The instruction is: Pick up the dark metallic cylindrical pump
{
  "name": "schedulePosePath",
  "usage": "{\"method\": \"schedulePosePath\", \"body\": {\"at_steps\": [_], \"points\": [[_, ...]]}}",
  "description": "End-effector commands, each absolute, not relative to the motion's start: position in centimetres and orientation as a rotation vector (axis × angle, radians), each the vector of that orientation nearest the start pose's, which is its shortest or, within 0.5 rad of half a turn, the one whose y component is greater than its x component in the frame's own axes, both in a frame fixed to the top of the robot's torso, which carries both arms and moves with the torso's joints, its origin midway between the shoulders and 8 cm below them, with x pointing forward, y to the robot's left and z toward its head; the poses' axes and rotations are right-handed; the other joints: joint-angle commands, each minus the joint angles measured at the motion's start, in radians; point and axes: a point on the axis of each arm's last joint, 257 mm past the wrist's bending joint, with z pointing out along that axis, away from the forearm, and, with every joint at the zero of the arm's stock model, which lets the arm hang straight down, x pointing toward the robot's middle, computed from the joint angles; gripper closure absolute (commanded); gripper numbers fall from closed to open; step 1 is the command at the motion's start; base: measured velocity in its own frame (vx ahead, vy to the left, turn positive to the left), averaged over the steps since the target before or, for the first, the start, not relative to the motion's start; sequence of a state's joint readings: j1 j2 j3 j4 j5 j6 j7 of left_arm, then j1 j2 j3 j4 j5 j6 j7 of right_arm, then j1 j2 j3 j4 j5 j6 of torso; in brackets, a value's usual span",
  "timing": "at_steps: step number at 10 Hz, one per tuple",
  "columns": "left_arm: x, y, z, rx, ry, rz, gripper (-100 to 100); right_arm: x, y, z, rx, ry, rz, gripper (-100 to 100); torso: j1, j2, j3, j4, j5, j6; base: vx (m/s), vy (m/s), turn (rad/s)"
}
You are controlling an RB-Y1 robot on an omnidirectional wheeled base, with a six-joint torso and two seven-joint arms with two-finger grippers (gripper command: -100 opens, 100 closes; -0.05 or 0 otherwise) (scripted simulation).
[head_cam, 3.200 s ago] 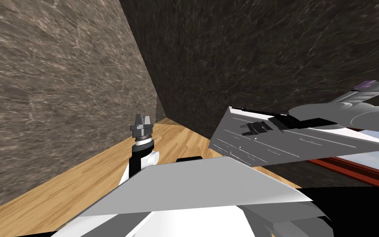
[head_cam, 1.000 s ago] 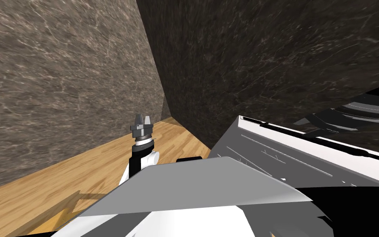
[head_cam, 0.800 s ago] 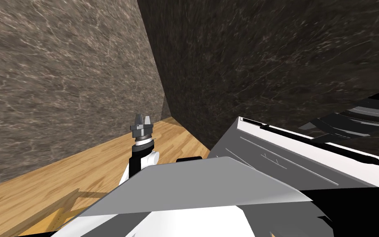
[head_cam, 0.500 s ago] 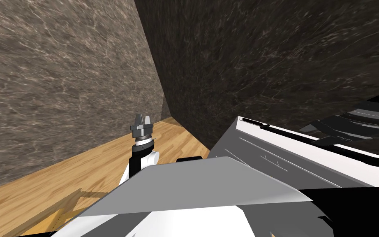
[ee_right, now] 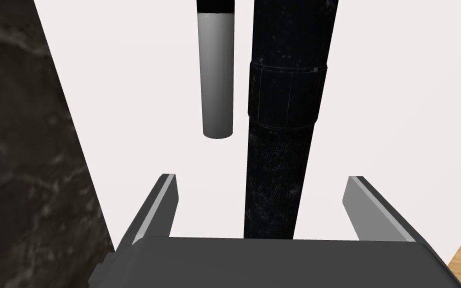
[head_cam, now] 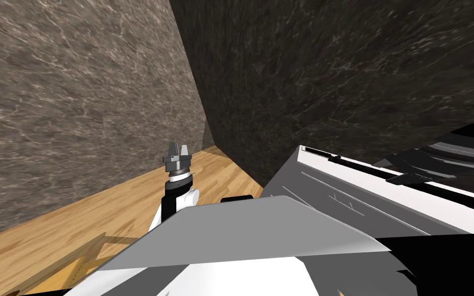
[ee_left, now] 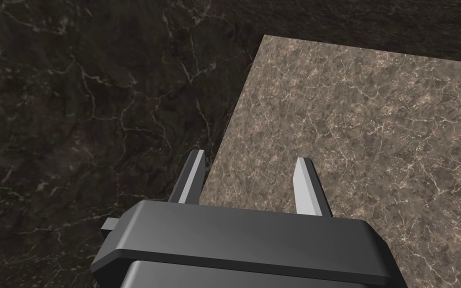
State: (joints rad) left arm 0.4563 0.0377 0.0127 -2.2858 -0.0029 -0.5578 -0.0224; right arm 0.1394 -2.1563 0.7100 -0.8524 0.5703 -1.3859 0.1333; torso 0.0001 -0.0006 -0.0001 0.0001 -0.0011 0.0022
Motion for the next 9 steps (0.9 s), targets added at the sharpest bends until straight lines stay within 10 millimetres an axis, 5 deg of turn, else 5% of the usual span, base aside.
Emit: {"method": "schedulePosePath", "body": {"at_steps": [1,5,6,7,9], "points": [[33.5,27.1,5.2,-0.536,0.576,-1.307,0,16.0,-70.5,-4.8,-1.047,2.940,-0.102,100,0.000,0.000,0.000,0.000,0.000,0.000,0.000,0.000,0.000],[33.5,27.1,5.2,-0.536,0.576,-1.307,0,16.0,-70.5,-4.8,-1.046,2.940,-0.102,100,-0.002,-0.001,0.000,0.000,-0.001,0.000,0.000,0.000,0.000],[33.5,27.1,5.2,-0.536,0.576,-1.307,0,16.0,-70.5,-4.8,-1.046,2.940,-0.102,0,-0.001,-0.001,0.000,0.000,0.000,0.000,0.000,0.000,0.000],[33.5,27.1,5.2,-0.536,0.576,-1.307,0,16.3,-69.9,-3.8,-1.053,2.938,-0.100,100,-0.001,-0.001,0.000,0.000,0.000,0.000,-0.001,-0.017,-0.037],[33.5,27.1,5.1,-0.536,0.576,-1.306,0,16.4,-69.5,-2.9,-1.057,2.937,-0.098,100,-0.002,-0.001,0.000,0.000,0.000,0.000,0.003,-0.027,-0.022]]}}
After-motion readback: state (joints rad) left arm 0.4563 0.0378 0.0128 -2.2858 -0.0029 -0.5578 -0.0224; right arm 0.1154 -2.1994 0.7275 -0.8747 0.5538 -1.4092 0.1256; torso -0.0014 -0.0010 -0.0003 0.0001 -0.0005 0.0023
